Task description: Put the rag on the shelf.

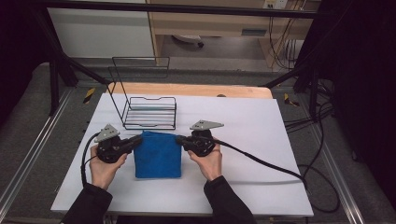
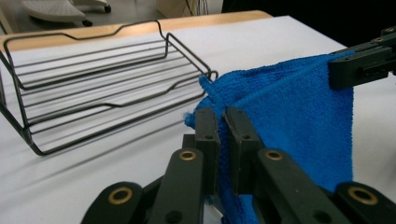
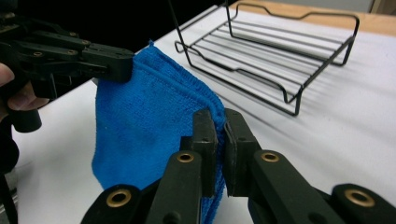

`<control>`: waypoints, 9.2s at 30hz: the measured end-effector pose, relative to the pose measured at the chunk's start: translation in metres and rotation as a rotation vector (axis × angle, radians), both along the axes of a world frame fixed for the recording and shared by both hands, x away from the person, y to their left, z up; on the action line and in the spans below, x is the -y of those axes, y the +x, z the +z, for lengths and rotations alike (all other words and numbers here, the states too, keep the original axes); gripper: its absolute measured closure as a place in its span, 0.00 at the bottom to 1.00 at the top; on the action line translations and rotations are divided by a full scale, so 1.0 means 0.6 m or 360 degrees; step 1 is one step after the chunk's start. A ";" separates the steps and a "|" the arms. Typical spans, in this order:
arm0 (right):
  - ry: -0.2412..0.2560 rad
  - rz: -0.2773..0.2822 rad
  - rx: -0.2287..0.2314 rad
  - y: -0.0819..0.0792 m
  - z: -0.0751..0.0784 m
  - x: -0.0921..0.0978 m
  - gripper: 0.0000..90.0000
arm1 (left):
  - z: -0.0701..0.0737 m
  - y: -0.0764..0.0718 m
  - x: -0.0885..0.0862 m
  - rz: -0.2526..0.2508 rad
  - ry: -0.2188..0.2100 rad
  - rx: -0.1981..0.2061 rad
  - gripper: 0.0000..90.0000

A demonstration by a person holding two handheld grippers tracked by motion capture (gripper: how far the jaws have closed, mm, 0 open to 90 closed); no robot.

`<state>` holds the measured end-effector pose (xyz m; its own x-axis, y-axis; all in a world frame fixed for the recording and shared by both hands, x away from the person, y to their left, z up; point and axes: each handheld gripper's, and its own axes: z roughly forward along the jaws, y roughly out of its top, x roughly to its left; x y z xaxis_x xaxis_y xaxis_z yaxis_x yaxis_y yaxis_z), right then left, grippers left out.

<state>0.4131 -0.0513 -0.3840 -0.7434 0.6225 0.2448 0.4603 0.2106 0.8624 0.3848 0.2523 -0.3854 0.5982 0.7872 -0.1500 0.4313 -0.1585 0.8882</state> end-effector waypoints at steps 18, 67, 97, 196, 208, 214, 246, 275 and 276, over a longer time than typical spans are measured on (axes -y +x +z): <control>0.0071 -0.0007 0.0211 -0.005 0.053 -0.019 0.95 | 0.046 -0.016 -0.018 0.0062 -0.0067 0.0168 0.94; 0.0183 -0.0078 0.0635 -0.005 0.198 -0.067 0.96 | 0.178 -0.001 -0.053 0.0175 -0.0221 0.0595 0.95; 0.0215 -0.0143 0.0825 0.029 0.304 -0.087 0.96 | 0.287 0.033 -0.057 0.0231 -0.0248 0.0779 0.95; 0.0016 -0.0113 0.0731 0.129 0.316 -0.110 0.95 | 0.258 0.150 -0.083 0.0162 -0.0112 0.0811 0.94; -0.0064 -0.0067 0.0678 0.113 0.314 -0.107 0.95 | 0.246 0.136 -0.084 0.0111 -0.0068 0.0750 0.93; -0.0091 -0.0042 0.0621 0.110 0.305 -0.102 0.95 | 0.238 0.126 -0.085 0.0087 -0.0047 0.0719 0.90; -0.0260 0.0121 0.0576 0.101 0.270 -0.117 0.93 | 0.254 0.112 -0.088 0.0025 -0.0025 0.0290 0.99; -0.0207 0.0119 0.0381 0.118 0.214 -0.108 0.98 | 0.188 0.134 -0.076 0.0042 0.0101 0.0247 1.00; -0.0213 0.0108 0.0374 0.121 0.207 -0.106 0.98 | 0.187 0.135 -0.076 0.0043 0.0100 0.0247 1.00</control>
